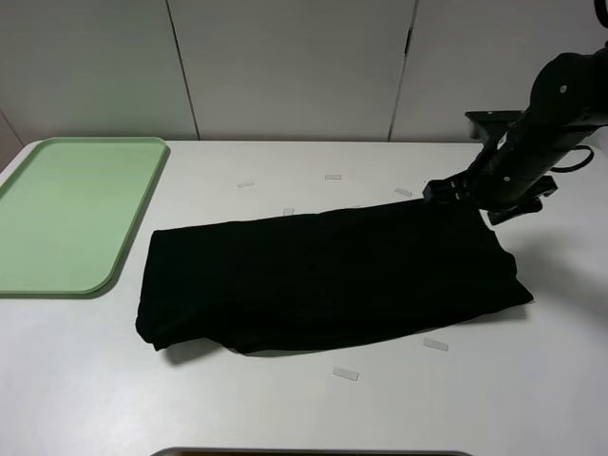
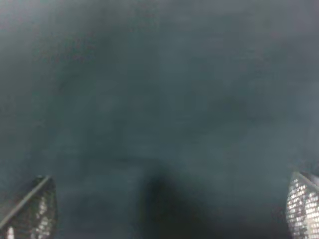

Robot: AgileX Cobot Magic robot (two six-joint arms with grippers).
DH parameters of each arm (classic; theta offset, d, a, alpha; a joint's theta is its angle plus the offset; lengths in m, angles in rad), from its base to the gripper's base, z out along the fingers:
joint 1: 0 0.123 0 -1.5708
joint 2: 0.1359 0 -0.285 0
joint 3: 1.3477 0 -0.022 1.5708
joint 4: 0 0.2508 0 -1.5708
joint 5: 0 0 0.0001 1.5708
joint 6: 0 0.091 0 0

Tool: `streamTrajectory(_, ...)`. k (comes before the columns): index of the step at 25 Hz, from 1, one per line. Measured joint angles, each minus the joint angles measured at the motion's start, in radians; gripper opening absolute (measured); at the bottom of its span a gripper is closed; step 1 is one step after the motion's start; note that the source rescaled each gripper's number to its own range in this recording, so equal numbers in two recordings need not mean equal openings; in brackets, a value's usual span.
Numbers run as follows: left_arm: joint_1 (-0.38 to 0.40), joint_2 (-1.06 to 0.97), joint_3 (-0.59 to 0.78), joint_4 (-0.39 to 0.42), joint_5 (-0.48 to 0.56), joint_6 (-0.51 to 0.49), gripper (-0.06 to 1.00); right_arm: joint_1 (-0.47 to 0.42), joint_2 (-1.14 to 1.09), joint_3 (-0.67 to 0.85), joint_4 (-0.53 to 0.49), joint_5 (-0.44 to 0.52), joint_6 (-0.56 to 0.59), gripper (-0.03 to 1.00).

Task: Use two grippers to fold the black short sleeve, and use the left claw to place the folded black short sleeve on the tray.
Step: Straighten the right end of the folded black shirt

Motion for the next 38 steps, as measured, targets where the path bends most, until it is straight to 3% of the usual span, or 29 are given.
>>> streamTrajectory(4,0.000,0.000,0.000,0.000,0.000,0.000,0.98,-0.089,0.000,0.000,0.016,-0.009,-0.072,1.00)
streamTrajectory(8,0.000,0.000,0.000,0.000,0.000,0.000,0.98,-0.177,0.000,0.000,0.173,-0.008,-0.265,1.00)
streamTrajectory(11,0.000,0.000,0.000,0.000,0.000,0.000,0.98,-0.211,0.000,0.000,0.228,0.002,-0.344,1.00)
streamTrajectory(21,0.000,0.000,0.000,0.000,0.000,0.000,0.98,-0.384,0.058,-0.115,0.431,0.185,-0.604,1.00)
streamTrajectory(27,0.000,0.000,0.000,0.000,0.000,0.000,0.98,-0.397,0.203,-0.198,0.455,0.270,-0.644,1.00)
streamTrajectory(38,0.000,0.000,0.000,0.000,0.000,0.000,0.98,-0.397,0.303,-0.224,0.434,0.260,-0.689,1.00)
